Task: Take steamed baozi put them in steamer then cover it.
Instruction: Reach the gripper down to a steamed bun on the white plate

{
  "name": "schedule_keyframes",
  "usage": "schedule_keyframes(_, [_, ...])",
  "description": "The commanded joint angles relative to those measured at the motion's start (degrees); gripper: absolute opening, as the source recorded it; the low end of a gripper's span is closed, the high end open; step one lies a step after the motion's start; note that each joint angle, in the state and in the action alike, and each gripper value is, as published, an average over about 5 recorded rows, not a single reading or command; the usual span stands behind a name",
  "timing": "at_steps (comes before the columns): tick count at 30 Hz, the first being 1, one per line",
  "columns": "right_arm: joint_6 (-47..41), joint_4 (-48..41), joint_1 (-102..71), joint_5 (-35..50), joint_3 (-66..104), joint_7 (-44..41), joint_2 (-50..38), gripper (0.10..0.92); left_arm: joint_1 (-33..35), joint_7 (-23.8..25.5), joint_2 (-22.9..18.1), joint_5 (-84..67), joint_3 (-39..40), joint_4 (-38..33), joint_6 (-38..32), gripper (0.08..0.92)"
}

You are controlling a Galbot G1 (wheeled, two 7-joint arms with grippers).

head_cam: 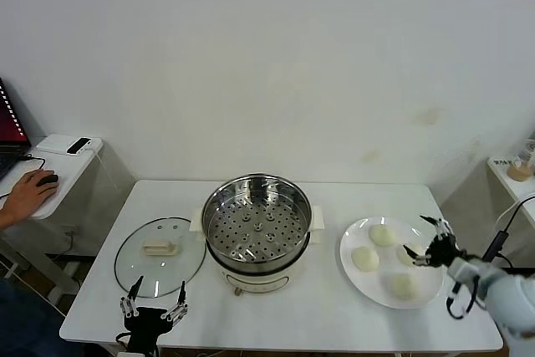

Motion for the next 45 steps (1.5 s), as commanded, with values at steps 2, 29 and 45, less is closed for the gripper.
schedule_keyframes(2, [2.36,-17.84,34.28,-0.18,-29.37,-22.93,-15.20,0.823,-0.31,1.17,-0.14,1.73,-0.35,-0.25,0.63,0.823])
schedule_keyframes(29, [-1.19,-41.74,60.44,-0.27,-65.87,-25.04,1.70,0.823,-1.19,1.32,-0.45,1.57,-2.77,-1.32,1.39,0.823])
schedule_keyframes(45, [-2.39,-45.81,61.04,-1.54,-66.22,-23.50,4.87,0.753,-1.73,1.36,-0.40,1.66,-3.09,-1.08,1.37,0.823])
